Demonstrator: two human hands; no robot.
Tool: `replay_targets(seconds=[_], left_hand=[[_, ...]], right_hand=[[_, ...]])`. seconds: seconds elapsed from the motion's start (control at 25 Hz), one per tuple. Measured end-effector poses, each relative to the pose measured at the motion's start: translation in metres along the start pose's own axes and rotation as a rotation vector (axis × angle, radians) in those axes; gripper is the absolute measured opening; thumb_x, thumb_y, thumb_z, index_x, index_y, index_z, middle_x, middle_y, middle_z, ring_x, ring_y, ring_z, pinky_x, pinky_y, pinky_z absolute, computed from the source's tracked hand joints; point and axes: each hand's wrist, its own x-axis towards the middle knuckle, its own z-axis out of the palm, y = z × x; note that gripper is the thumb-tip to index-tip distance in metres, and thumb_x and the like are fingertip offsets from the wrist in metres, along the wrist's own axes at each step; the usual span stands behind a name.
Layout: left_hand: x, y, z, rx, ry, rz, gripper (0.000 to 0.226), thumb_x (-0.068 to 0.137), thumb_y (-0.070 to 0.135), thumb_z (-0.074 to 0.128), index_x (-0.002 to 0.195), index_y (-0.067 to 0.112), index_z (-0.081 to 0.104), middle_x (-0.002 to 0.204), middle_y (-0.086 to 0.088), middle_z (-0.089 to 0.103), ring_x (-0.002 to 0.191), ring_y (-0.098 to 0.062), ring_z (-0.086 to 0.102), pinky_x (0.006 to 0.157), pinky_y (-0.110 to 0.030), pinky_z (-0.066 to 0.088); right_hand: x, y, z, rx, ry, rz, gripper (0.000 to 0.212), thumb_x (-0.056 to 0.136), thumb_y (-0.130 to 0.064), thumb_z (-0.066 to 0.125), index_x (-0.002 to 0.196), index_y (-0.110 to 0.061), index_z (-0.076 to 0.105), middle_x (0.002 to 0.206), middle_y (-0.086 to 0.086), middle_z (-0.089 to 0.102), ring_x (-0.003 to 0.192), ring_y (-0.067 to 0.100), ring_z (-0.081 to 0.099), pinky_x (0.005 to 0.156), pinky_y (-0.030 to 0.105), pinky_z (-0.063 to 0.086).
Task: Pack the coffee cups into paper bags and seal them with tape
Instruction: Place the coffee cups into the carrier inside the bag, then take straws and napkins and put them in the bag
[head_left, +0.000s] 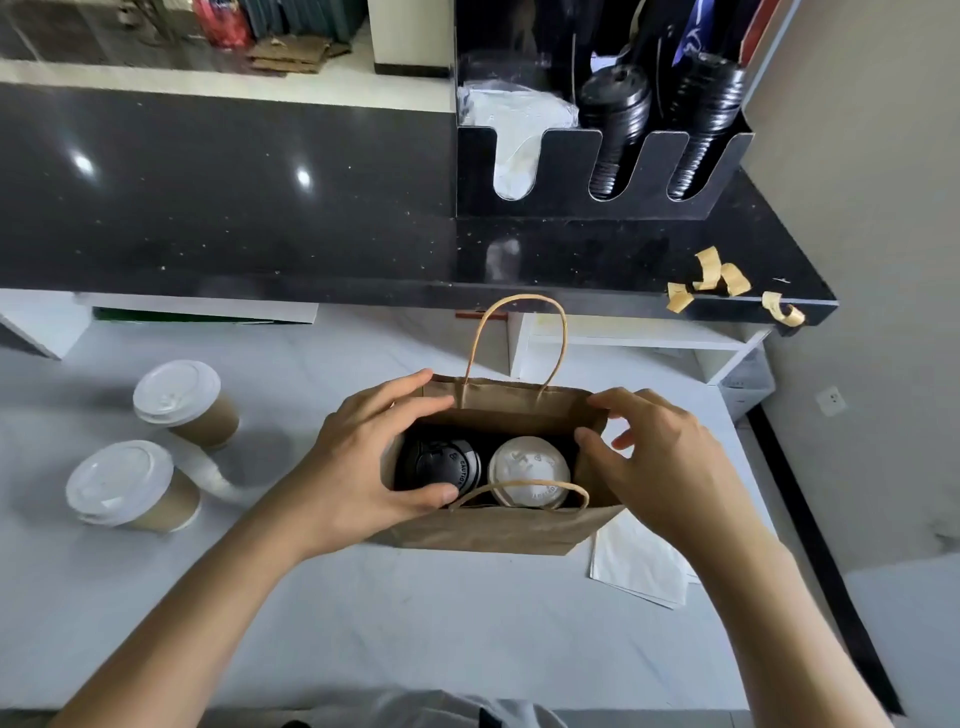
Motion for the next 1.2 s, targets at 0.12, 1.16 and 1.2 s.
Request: replay_targets(seconds=[0.12,1.16,1.2], left_hand=[[-0.001,0.004,-0.003,0.03,0.077,0.006,0.062,0.084,0.049,0.075,0.14,0.049,0.05,0.155,0.037,0.026,0.144,0.006,0.021,0.121,-0.032,0.025],[0.202,0.124,-0.139,0.141,0.384,0.318,0.047,0.097,0.037,0.063,0.143,0.033,0.05,0.139,0.02,0.051,0.131,-0.005,0.038,0.097,-0.012,0.026],[0.213,0.126,-0.143,0.146,0.4,0.319,0.047,0.098,0.037,0.062,0.142,0.033,0.05,0.139,0.018,0.052,0.13,-0.006,0.039,0.097,-0.014,0.027]], right_hand=[[0.008,0.002,-0.009,0.051,0.038,-0.018,0.019,0.093,-0.046,0.064,0.108,-0.035,0.067,0.101,-0.013,0.064,0.083,0.01,0.068,0.076,0.041,0.057],[0.223,-0.07,-0.136,0.16,0.317,-0.246,0.011,0.094,-0.032,0.061,0.098,-0.03,0.071,0.081,-0.016,0.069,0.081,0.012,0.066,0.077,0.038,0.057],[0.233,-0.072,-0.14,0.172,0.318,-0.245,0.01,0.094,-0.031,0.061,0.097,-0.03,0.071,0.08,-0.016,0.069,0.079,0.011,0.066,0.077,0.038,0.057]])
